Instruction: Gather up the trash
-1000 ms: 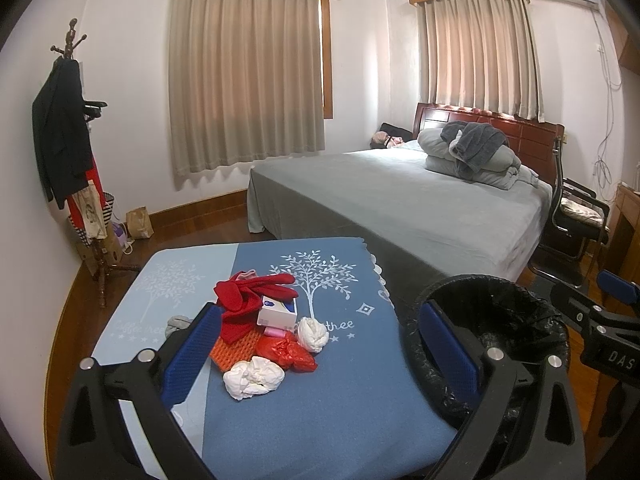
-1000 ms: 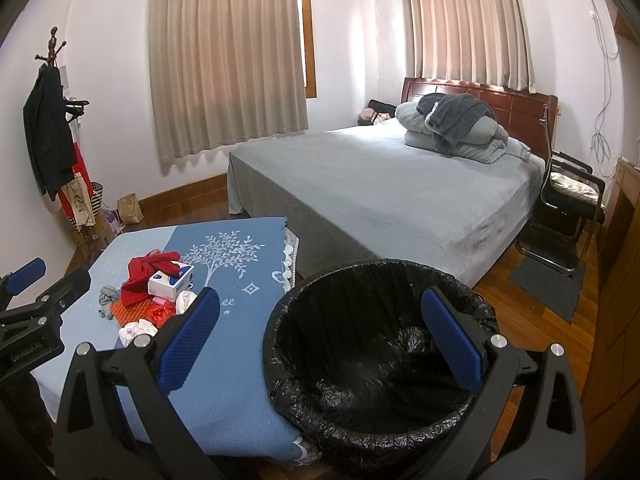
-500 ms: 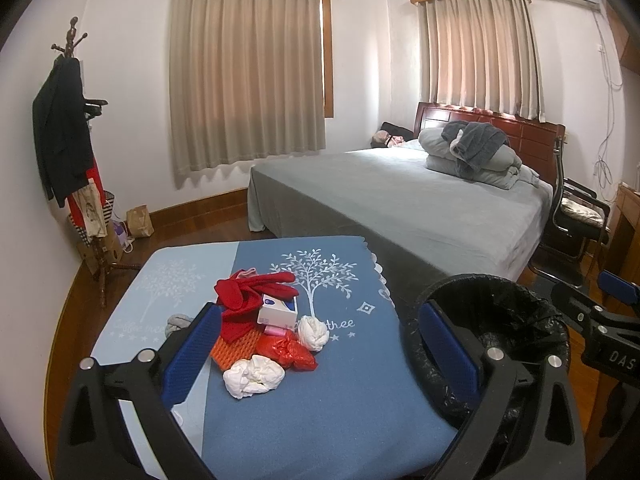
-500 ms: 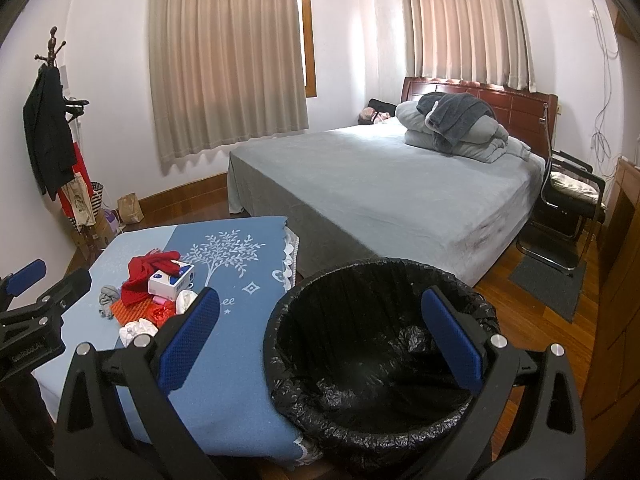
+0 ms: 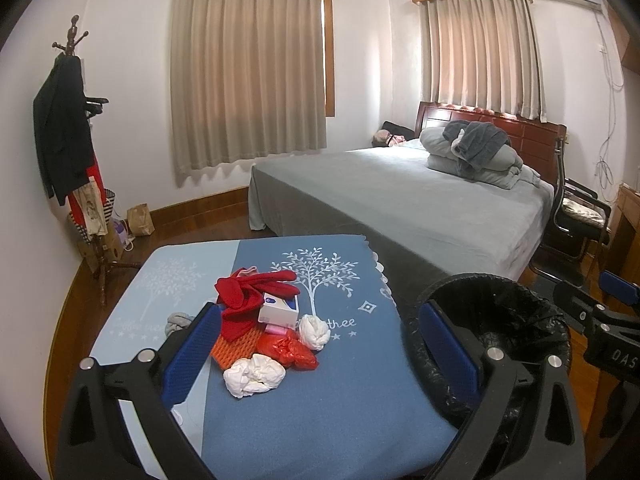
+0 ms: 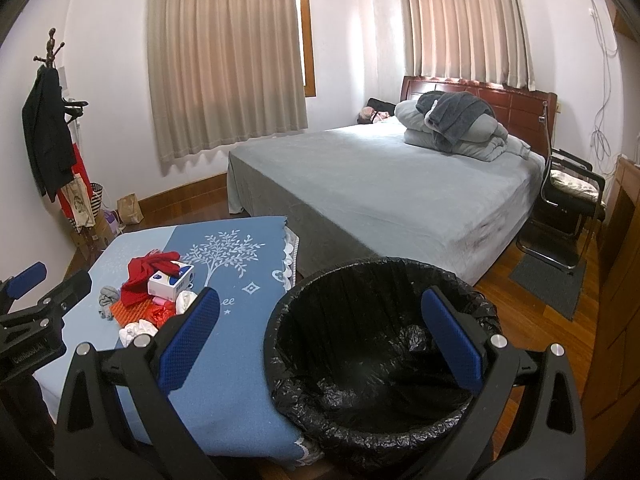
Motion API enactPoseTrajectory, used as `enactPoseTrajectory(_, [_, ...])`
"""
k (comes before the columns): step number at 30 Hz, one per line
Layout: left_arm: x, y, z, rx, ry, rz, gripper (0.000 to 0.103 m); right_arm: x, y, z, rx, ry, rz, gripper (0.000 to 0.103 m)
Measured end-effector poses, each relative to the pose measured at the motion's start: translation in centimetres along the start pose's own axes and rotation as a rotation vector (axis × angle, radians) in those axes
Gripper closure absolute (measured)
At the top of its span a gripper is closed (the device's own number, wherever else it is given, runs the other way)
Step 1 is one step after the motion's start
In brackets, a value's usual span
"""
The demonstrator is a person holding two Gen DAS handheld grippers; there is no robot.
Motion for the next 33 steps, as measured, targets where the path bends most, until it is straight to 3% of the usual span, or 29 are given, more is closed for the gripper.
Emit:
enactPoseTrajectory(12, [0.9, 0.6, 1.3, -0.002, 0.005, 0.005, 0.006, 0.0, -0.1, 0.9, -0.005, 0.008, 0.004, 0.005])
enactPoseTrajectory(24, [1.7, -1.2, 3.1, -0.022, 0.033, 0.003, 0.006, 0.6, -3.0, 3.8, -0.038, 0.04, 0.007, 0.005])
enactPoseTrajectory(27, [2.3, -1.8, 5.2, -0.02, 0.052, -0.01, 0.006, 0.7, -4.2, 5.3, -0.066, 0.052, 0.007, 0.005])
enactPoseTrajectory(33, [4.6, -3.4, 10.1, -0.112, 0.086, 0.033, 0.006, 1.7, -7.3, 9.5, -0.141, 0.091, 0.034, 0.005])
Point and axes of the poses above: each gripper's, at about its wrist camera, not at the fingertips, and y roughly against the way its jaws point, z to its left, x to its underside, the point moved 7 cm from there along -y, roughly the way its jaws point, and after that the axes turned 12 degrees about x, right-handed, at the moved point
